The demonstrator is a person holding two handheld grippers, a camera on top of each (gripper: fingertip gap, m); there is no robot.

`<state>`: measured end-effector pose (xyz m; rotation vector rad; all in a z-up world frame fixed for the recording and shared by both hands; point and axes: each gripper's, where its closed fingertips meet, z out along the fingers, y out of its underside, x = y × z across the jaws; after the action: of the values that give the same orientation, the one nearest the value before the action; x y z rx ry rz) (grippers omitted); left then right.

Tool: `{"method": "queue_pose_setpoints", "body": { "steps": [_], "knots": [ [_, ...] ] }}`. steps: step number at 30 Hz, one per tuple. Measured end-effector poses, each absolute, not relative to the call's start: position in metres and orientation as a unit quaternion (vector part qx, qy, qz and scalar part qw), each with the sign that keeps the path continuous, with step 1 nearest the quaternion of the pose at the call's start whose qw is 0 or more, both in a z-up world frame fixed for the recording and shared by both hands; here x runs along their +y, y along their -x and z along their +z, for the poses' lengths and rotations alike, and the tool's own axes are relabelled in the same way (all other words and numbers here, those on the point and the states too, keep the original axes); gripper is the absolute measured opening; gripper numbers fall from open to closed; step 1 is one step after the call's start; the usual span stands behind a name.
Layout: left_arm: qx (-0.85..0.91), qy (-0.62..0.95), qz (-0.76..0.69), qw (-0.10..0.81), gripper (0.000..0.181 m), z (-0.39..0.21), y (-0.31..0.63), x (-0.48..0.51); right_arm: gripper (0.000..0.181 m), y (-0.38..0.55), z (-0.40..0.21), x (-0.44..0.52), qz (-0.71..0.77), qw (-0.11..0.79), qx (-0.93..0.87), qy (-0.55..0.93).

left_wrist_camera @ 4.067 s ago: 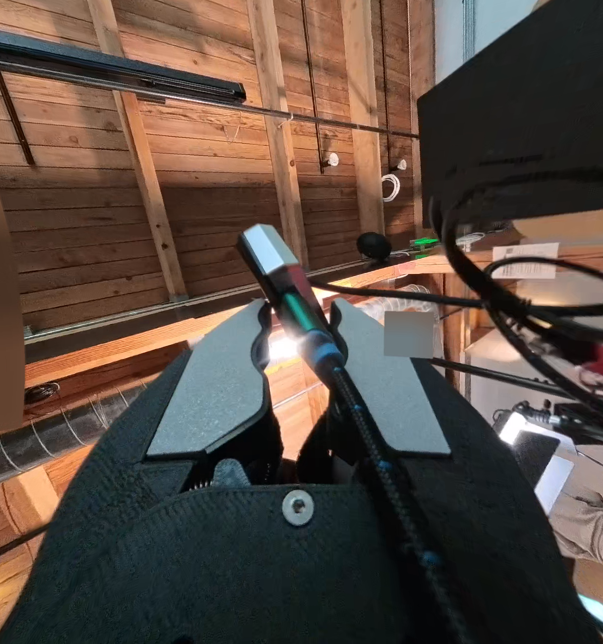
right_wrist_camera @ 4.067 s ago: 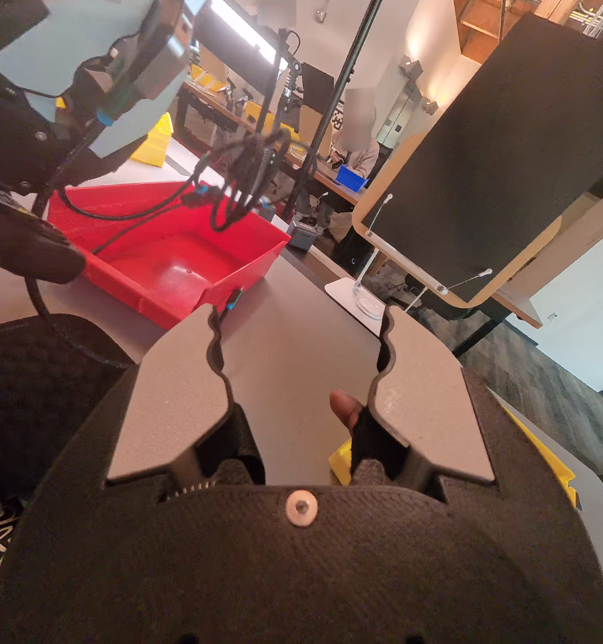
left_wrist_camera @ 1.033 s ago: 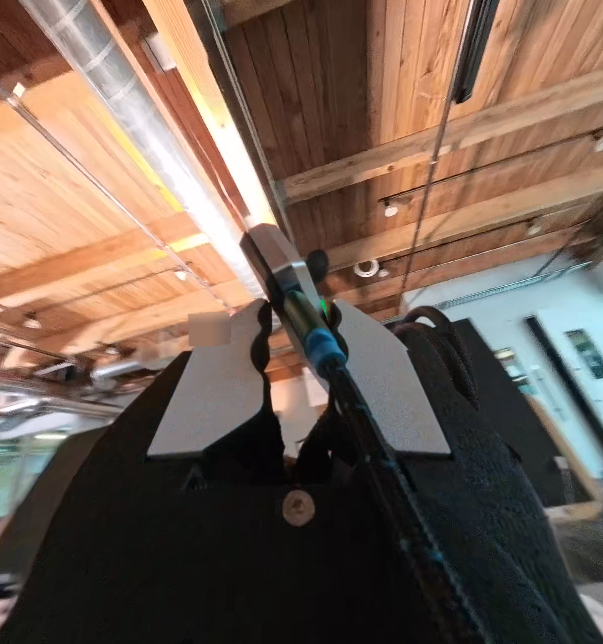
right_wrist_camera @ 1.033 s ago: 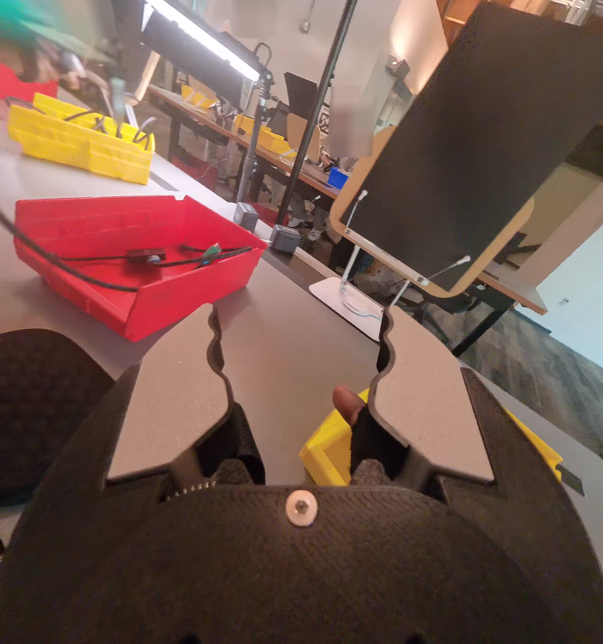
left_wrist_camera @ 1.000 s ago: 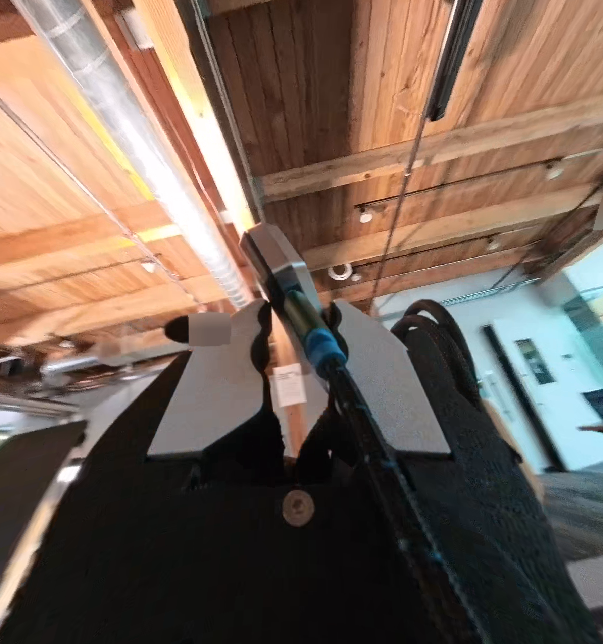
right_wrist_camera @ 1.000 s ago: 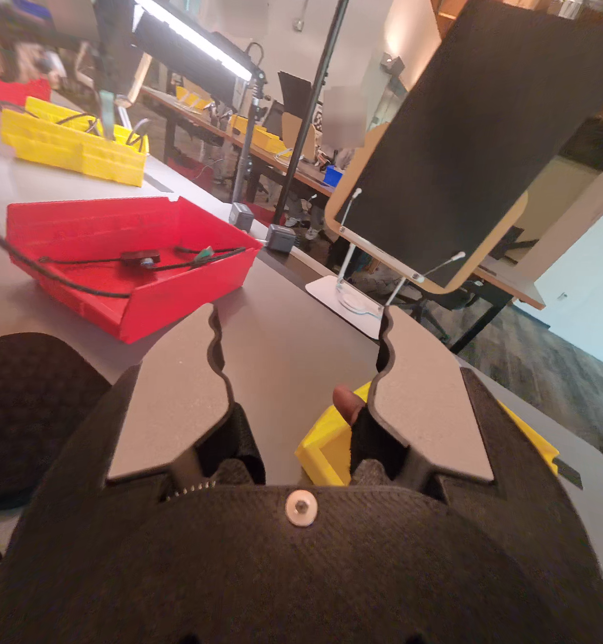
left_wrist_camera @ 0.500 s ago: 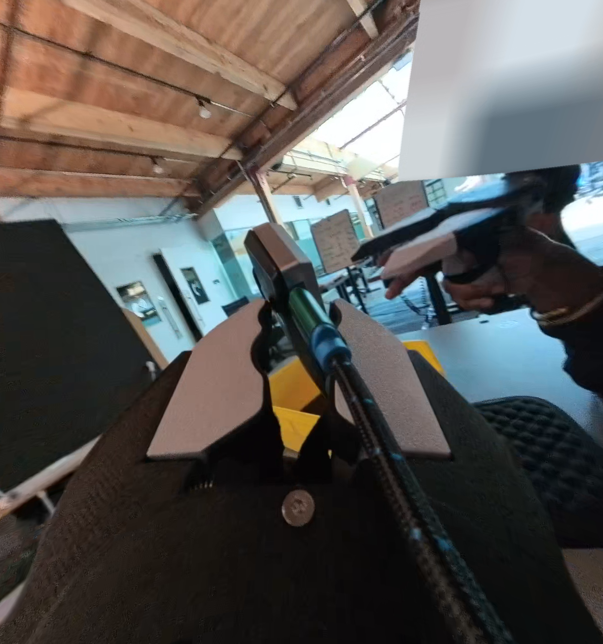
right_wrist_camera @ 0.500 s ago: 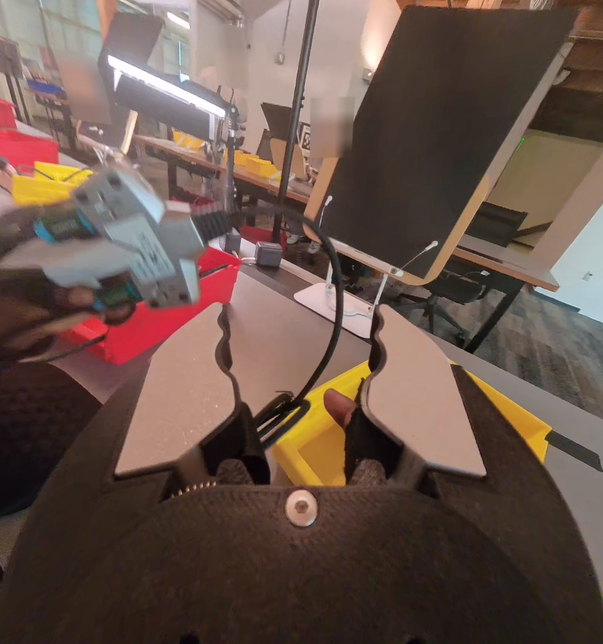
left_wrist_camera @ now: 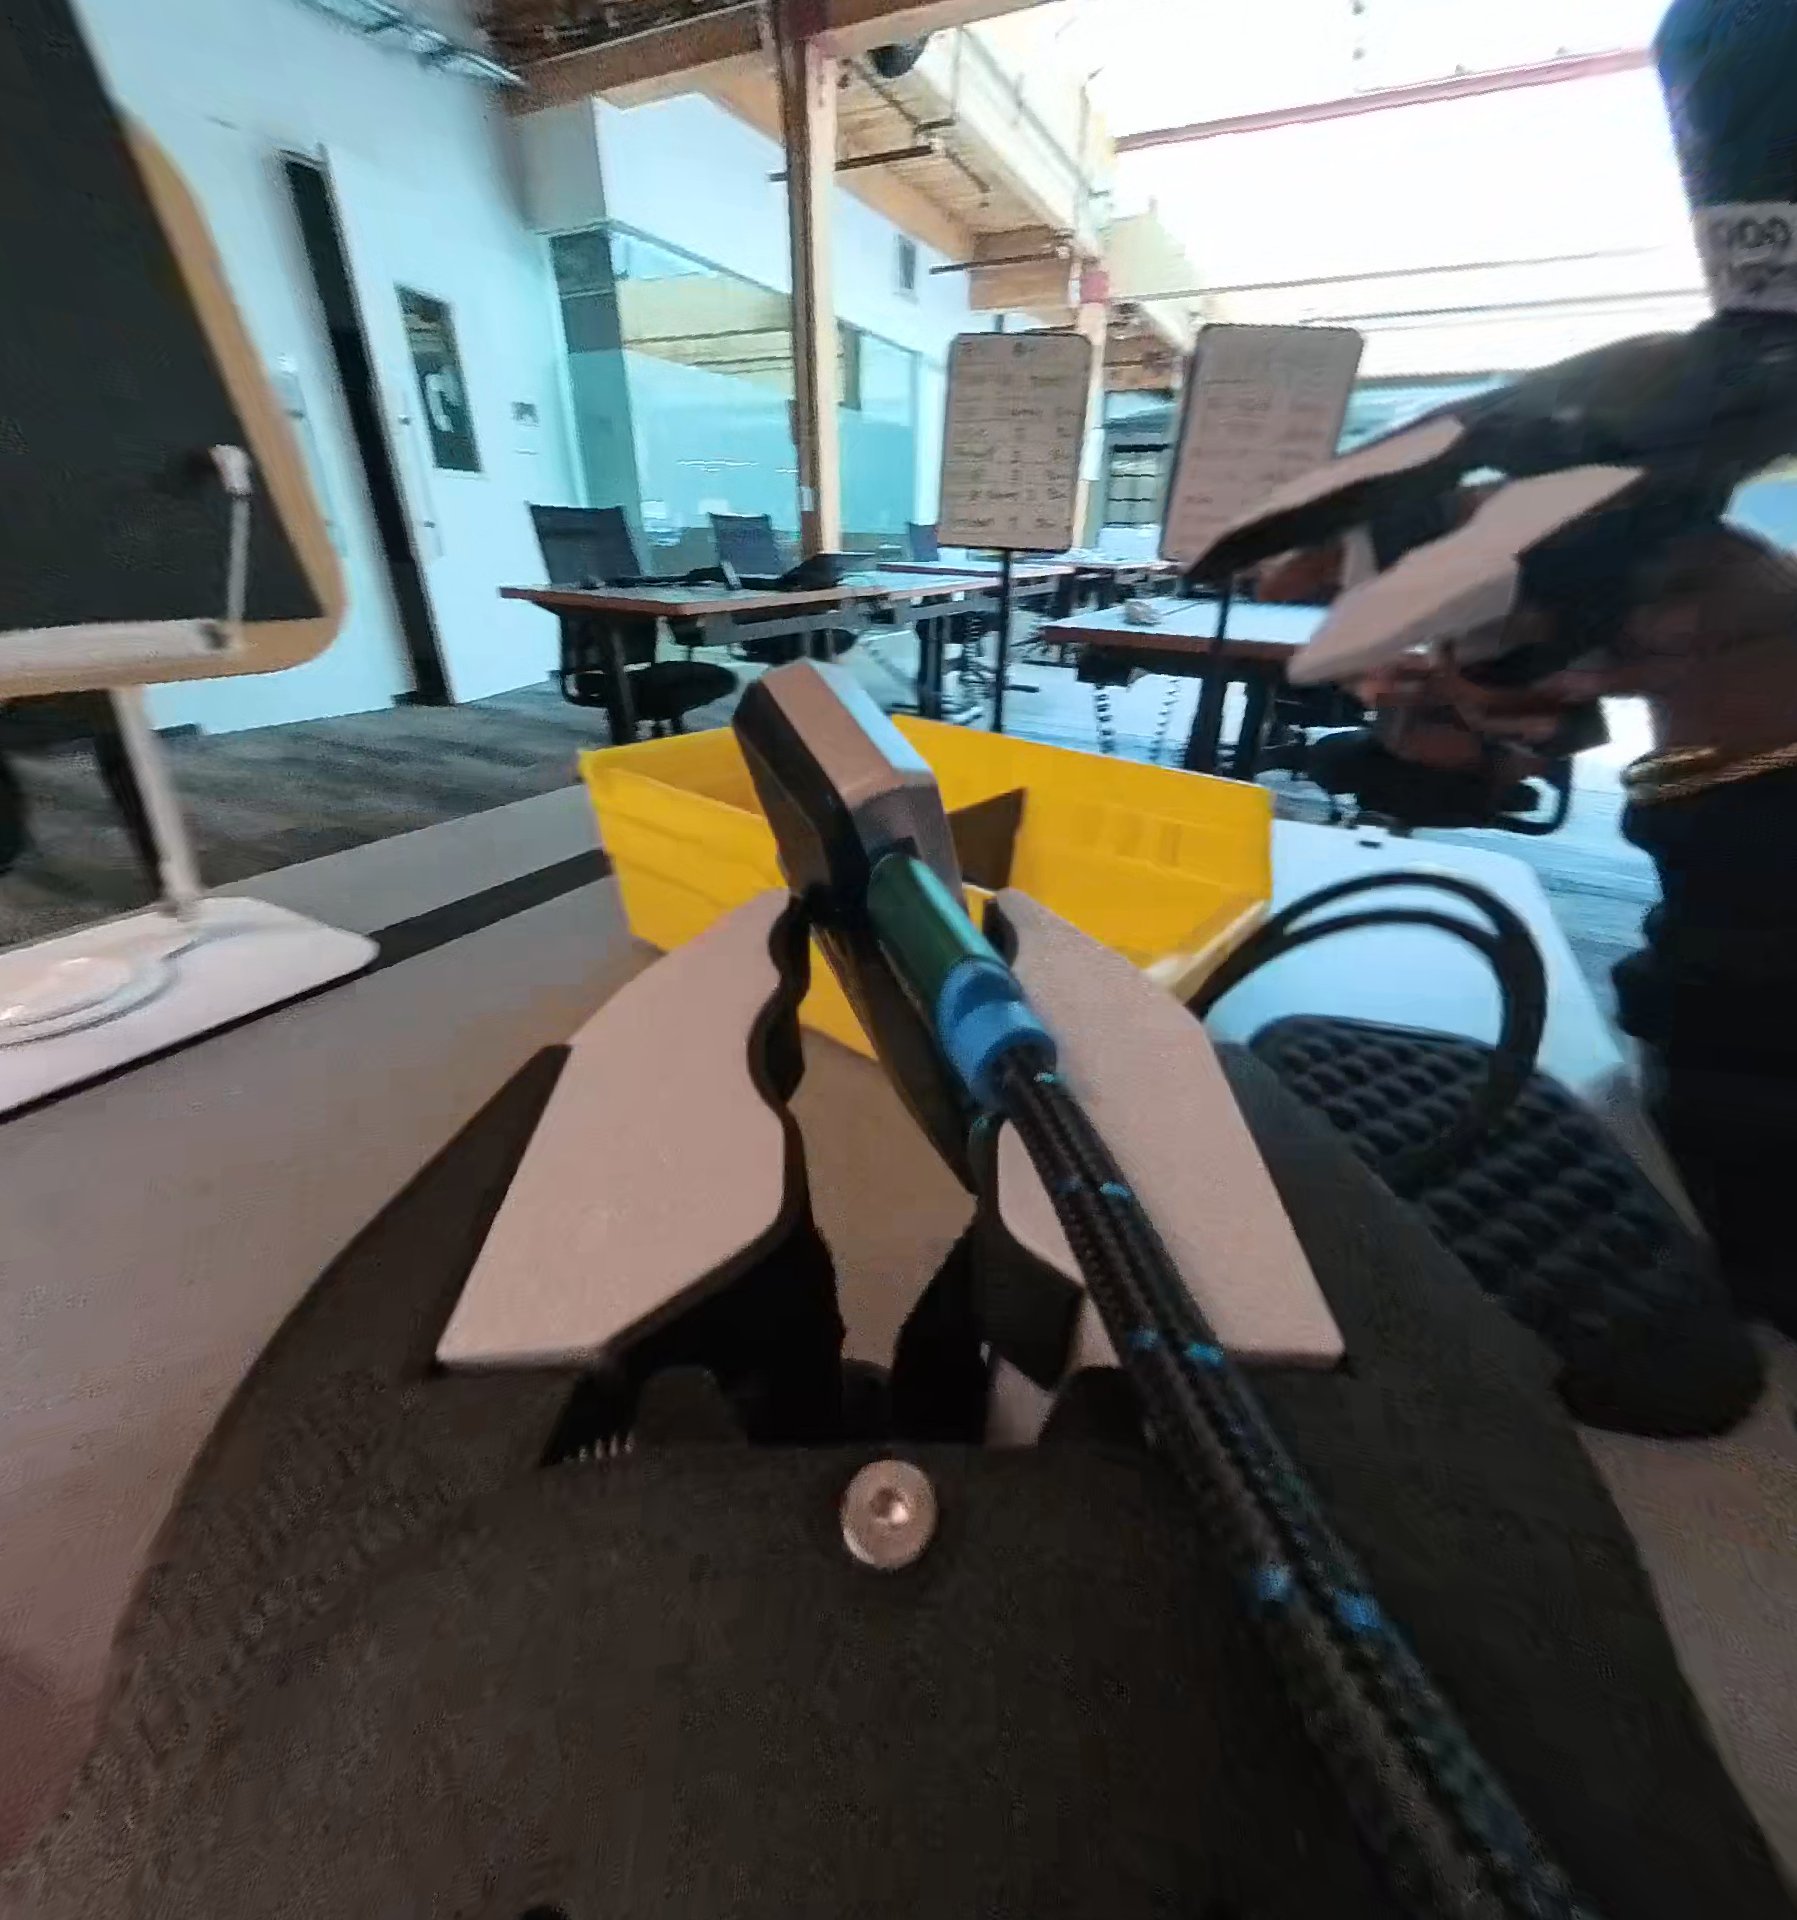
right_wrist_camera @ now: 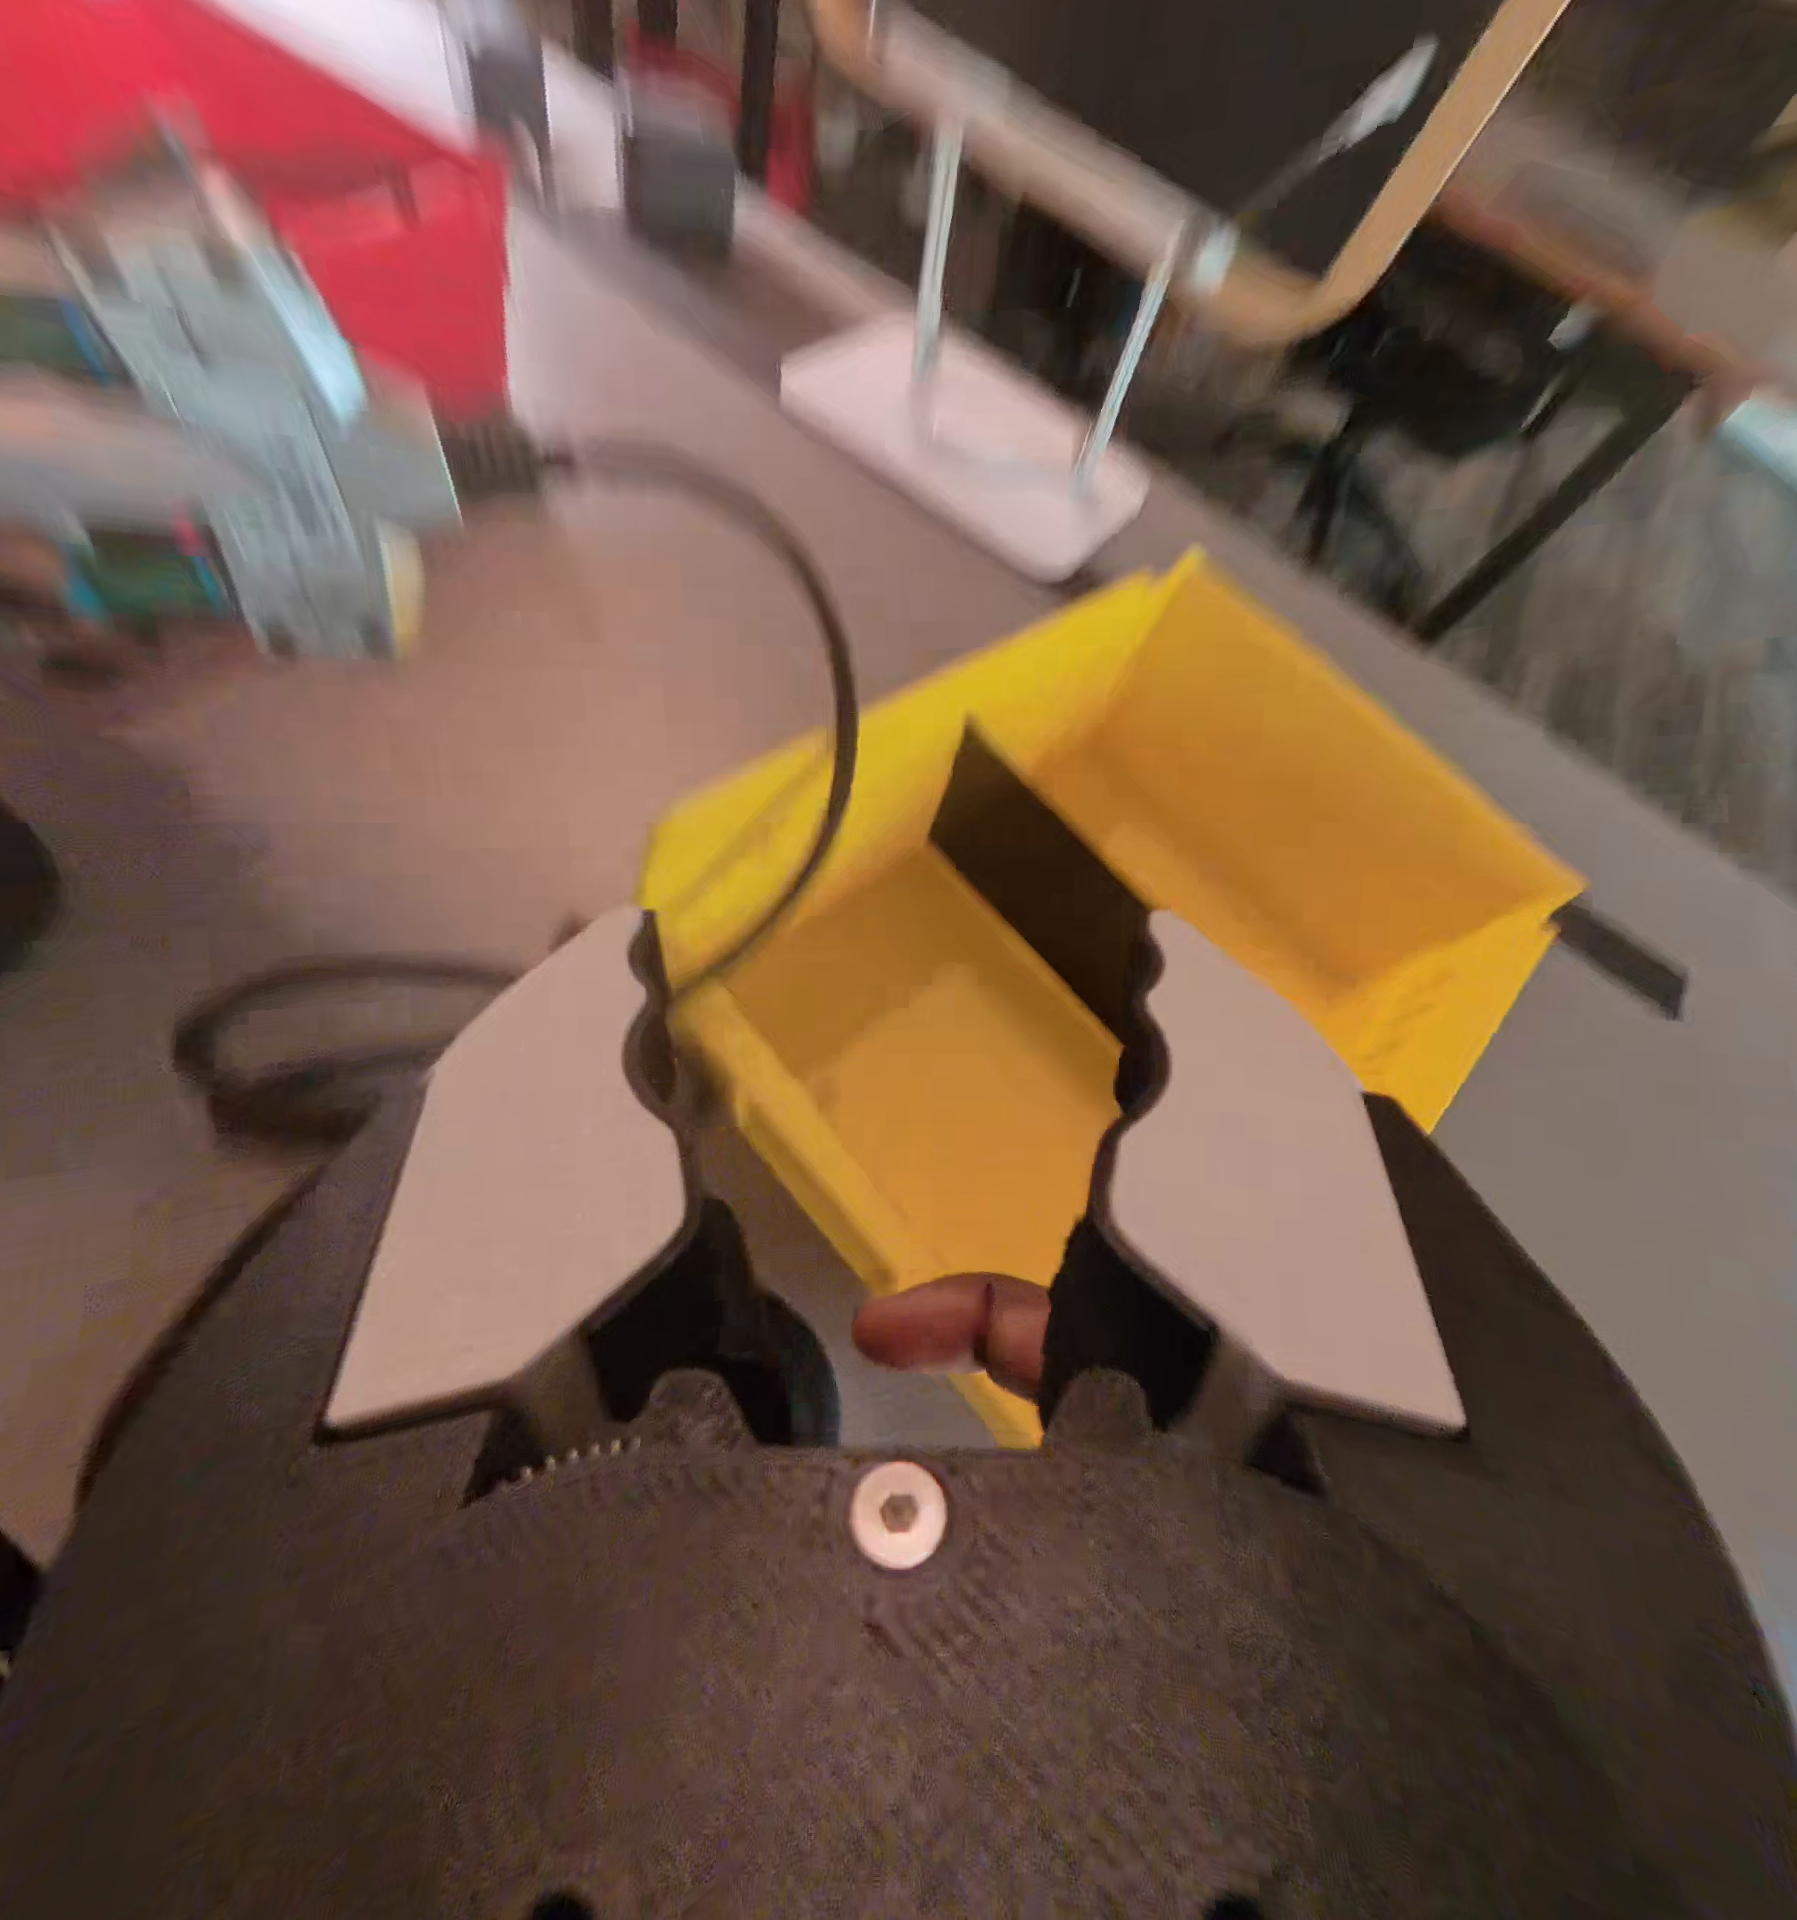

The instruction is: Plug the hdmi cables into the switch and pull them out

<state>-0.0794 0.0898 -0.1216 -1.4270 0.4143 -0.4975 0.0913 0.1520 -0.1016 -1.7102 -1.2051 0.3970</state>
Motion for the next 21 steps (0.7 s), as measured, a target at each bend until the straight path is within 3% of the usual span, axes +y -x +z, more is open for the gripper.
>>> {"method": "queue_pose_setpoints", "body": {
  "steps": [2, 5, 13, 18, 21],
  "knots": [
    [0.148, 0.650, -0.177, 0.724, 0.031, -0.122, 0.104, 0.097, 0.090, -0.107, -0.133, 0.181, 0.087, 0.442, -0.488, 0.747],
    [0.111, 0.662, -0.093, 0.735, 0.031, -0.126, 0.135, 0.105, 0.092, -0.172, -0.141, 0.245, -0.081, 0.455, -0.338, 0.820],
    [0.055, 0.668, 0.020, 0.742, 0.031, -0.128, 0.181, 0.110, 0.064, -0.146, -0.206, 0.247, 0.131, 0.315, -0.309, 0.888],
    [0.000, 0.684, 0.065, 0.726, 0.031, -0.134, 0.215, 0.108, 0.028, -0.181, -0.210, 0.259, 0.032, 0.312, -0.297, 0.902],
    [-0.047, 0.679, 0.091, 0.727, 0.031, -0.132, 0.243, 0.101, 0.025, -0.205, -0.210, 0.265, 0.015, 0.310, -0.298, 0.903]
  ]
}}
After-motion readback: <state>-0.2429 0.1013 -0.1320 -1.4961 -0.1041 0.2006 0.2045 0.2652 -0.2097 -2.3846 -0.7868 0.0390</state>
